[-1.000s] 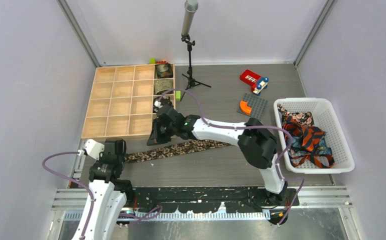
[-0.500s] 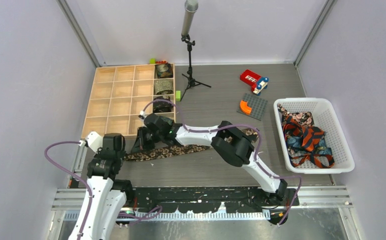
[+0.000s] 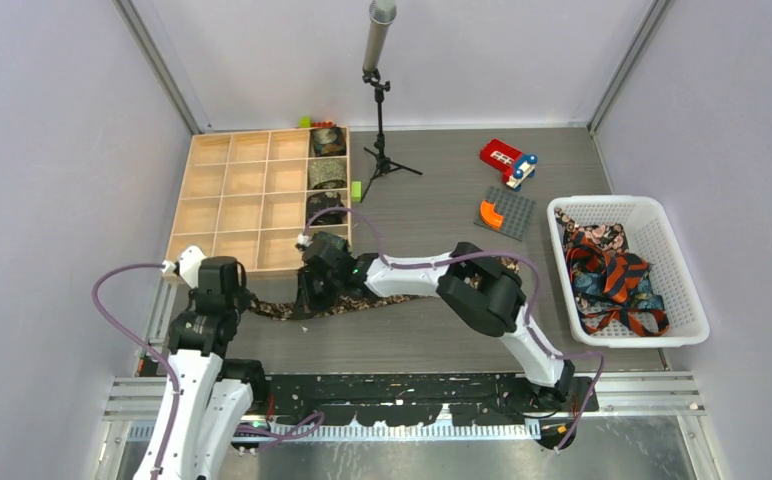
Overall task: Roll the ties
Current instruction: Roll the tie at the center of the board.
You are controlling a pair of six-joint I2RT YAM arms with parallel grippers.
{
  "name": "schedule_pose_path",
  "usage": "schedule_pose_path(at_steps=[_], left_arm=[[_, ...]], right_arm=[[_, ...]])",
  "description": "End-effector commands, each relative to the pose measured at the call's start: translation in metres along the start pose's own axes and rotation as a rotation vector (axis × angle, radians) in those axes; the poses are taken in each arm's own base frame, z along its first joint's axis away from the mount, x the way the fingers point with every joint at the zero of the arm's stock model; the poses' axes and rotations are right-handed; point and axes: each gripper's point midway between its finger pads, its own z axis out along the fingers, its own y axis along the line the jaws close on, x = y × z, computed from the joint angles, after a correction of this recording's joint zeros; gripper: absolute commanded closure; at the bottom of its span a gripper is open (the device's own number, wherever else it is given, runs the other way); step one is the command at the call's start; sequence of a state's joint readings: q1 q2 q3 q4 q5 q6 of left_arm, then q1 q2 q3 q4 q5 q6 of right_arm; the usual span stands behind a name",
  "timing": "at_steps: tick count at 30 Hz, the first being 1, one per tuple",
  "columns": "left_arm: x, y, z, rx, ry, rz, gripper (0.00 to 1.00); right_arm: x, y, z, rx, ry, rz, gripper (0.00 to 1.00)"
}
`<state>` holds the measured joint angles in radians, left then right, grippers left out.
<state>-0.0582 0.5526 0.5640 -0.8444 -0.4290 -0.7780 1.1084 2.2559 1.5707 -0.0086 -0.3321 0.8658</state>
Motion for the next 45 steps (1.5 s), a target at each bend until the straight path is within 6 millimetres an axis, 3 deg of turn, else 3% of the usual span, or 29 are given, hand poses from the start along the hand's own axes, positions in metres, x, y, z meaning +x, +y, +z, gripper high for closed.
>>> schedule_pose_path(at_steps=[1, 6, 11, 21, 26, 36, 41, 44, 45], left_arm=[[-0.020, -0.036, -0.010, 0.150, -0.003, 0.072, 1.00], [0.009, -0.055, -0.005, 0.217, 0.155, 0.104, 1.00], [0.019, -0.071, -0.011, 0.271, 0.177, 0.165, 1.00], [0.054, -0.086, -0.019, 0.290, 0.239, 0.184, 1.00], [0.076, -0.103, -0.010, 0.352, 0.269, 0.089, 1.00], [0.097, -0.124, -0.002, 0.432, 0.292, 0.156, 0.99], [0.094, -0.127, -0.011, 0.473, 0.298, 0.222, 0.71], [0.078, -0.117, -0.017, 0.440, 0.249, 0.243, 0.51], [0.072, -0.111, -0.018, 0.418, 0.224, 0.243, 0.41]], right_arm=[[-0.040, 0.010, -0.073, 0.123, -0.171, -0.088, 1.00], [-0.055, -0.020, -0.127, 0.220, -0.258, -0.017, 1.00], [-0.052, -0.040, -0.161, 0.276, -0.293, 0.006, 1.00], [-0.044, -0.061, -0.184, 0.359, -0.320, 0.042, 1.00], [-0.045, -0.062, -0.192, 0.378, -0.333, 0.038, 1.00], [-0.042, -0.060, -0.196, 0.364, -0.338, 0.039, 1.00], [-0.039, -0.046, -0.189, 0.280, -0.315, 0.039, 0.92], [-0.039, -0.040, -0.187, 0.262, -0.302, 0.050, 0.76], [-0.040, -0.036, -0.186, 0.254, -0.297, 0.050, 0.66]])
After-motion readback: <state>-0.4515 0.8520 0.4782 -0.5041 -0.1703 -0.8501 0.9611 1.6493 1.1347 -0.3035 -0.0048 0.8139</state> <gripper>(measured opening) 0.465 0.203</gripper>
